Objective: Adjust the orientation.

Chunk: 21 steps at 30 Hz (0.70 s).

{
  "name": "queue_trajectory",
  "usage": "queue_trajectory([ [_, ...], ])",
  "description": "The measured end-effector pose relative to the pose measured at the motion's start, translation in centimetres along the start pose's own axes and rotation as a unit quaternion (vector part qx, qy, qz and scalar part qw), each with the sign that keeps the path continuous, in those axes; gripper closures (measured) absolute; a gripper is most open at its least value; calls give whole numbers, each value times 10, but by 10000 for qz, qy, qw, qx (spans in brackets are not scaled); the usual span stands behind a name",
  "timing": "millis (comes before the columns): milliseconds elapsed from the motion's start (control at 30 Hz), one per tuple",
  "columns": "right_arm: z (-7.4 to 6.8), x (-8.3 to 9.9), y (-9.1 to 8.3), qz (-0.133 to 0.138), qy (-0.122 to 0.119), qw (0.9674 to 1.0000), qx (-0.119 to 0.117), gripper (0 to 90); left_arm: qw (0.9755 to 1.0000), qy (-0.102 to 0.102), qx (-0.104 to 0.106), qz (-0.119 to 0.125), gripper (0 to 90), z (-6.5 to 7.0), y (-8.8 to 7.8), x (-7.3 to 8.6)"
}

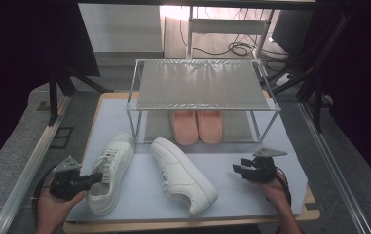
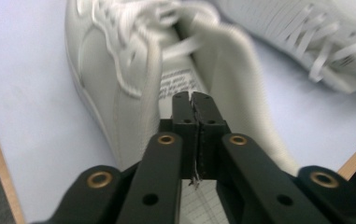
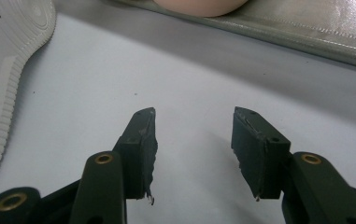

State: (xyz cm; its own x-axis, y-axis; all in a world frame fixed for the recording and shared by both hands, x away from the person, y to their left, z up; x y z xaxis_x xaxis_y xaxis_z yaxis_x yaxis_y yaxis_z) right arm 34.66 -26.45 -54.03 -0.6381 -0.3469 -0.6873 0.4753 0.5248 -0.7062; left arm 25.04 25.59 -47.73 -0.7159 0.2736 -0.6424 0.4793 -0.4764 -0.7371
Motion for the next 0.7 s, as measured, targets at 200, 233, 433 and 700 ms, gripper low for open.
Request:
queue_trajectory([
  [200, -1, 0, 0, 0, -5, 10000, -5, 503, 9992, 191, 111, 333, 809, 15, -10, -16],
  [233, -1, 0, 0, 5, -12, 10000, -6, 503, 9990, 214, 129, 359, 798, 18, -10, -19],
  [433, -1, 0, 0, 11, -14, 10000, -18, 503, 9982, 369, 221, 410, 681, 37, 5, -37],
  [700, -2, -1, -1, 39, -15, 10000, -39, 504, 9973, 532, 226, 451, 523, 59, 18, -58],
])
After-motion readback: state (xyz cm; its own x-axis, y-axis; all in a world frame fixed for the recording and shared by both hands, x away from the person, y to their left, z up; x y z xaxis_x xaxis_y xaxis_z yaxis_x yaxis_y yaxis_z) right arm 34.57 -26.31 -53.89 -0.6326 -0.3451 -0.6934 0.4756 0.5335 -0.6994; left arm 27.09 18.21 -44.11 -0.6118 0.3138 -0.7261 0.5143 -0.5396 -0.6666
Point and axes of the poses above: each handheld gripper's, and its own axes: y roughly forward along the jaws, x roughly out of its underside, z roughly to its right, the point moved 5 cm from there along y, roughly forward along the jaws, and after that the axes turned 6 degrees about -z, right-handed, at the moved point
